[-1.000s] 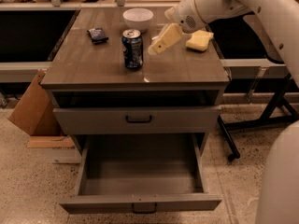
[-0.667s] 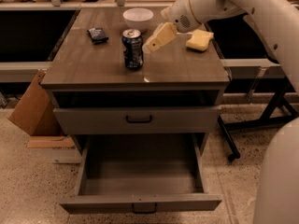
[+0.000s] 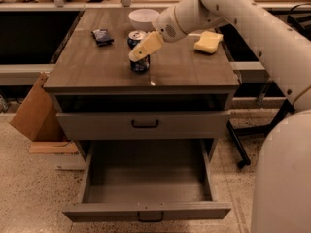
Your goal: Place pepsi can into middle drawer
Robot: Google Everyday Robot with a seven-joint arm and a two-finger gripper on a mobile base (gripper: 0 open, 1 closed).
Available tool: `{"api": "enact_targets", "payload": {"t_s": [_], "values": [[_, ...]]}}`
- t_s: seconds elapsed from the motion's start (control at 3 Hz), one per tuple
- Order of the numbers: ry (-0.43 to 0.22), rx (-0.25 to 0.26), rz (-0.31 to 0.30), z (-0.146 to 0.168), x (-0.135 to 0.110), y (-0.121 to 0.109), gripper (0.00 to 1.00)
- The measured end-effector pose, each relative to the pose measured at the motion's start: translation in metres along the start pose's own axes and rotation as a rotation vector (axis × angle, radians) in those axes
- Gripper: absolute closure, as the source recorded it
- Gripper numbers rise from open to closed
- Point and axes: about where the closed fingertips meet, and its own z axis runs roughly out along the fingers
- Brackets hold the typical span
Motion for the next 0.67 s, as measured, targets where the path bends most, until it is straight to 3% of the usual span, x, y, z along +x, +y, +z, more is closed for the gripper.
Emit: {"api": "enact_targets", "payload": {"t_s": [0.67], "values": [[-0.002, -0.006, 0.0, 0.0132, 0.0122, -0.0037, 0.48]]}}
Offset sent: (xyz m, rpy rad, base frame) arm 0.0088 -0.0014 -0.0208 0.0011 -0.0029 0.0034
